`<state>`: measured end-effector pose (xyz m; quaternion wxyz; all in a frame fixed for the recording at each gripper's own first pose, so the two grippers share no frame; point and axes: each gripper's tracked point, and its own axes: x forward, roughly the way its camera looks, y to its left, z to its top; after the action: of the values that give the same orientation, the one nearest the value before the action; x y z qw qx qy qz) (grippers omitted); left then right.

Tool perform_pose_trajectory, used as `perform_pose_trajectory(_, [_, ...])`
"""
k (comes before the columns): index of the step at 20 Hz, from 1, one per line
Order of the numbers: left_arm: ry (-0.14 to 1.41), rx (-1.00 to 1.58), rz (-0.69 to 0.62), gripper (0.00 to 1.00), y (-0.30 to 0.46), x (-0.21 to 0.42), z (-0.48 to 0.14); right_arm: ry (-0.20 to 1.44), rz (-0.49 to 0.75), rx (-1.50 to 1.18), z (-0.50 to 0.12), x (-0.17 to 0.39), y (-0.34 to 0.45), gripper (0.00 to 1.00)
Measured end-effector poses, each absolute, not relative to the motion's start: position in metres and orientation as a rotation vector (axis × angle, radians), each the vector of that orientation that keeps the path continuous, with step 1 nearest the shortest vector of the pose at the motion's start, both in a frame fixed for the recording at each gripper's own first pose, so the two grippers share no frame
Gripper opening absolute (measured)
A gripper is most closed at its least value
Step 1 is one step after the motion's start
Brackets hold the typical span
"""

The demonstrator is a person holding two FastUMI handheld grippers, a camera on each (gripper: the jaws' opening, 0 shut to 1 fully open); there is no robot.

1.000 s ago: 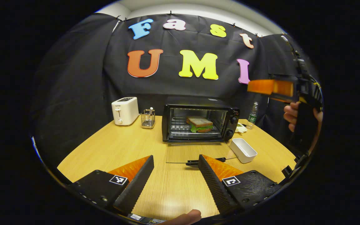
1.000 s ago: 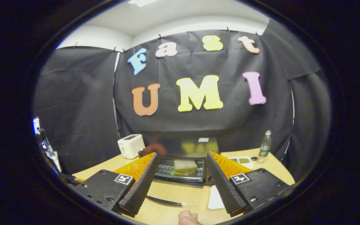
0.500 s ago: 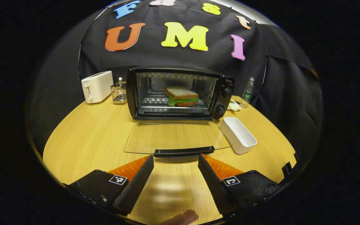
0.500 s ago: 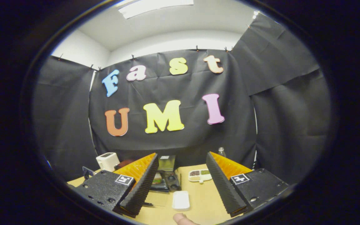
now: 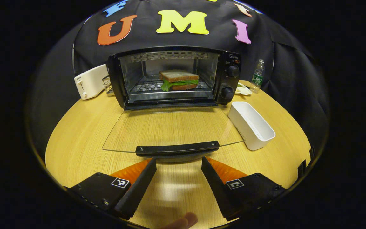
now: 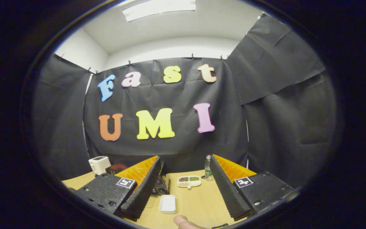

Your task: Open the electric oven with the left hand, put the food in, and close the electric oven.

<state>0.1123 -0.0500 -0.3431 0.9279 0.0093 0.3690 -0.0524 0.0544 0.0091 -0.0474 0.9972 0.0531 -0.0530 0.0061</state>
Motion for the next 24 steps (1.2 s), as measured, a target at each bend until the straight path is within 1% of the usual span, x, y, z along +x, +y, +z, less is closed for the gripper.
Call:
perform_pose_trajectory(3, [0.769,0.033,-0.087,0.94,-0.047,0.118,-0.347,-0.109,0.026,0.107,-0.054,0.053,0.004,0.95])
perform_pose_trajectory(6, [0.766,0.047,-0.075,0.93,-0.046,0.121,-0.344,-0.106,-0.002,0.118,-0.059,0.054,-0.008,0.95])
perform_pose_trajectory(9, [0.764,0.044,-0.068,0.93,-0.047,0.121,-0.342,-0.097,0.008,0.128,-0.065,0.055,-0.008,0.96])
perform_pose_trajectory(17, [0.710,0.036,-0.048,0.92,-0.046,0.126,-0.315,-0.080,0.005,0.112,-0.078,0.061,-0.010,0.95])
perform_pose_trajectory(24, [0.619,0.036,-0.043,0.93,-0.047,0.141,-0.278,-0.066,0.005,0.109,-0.084,0.066,-0.011,0.95])
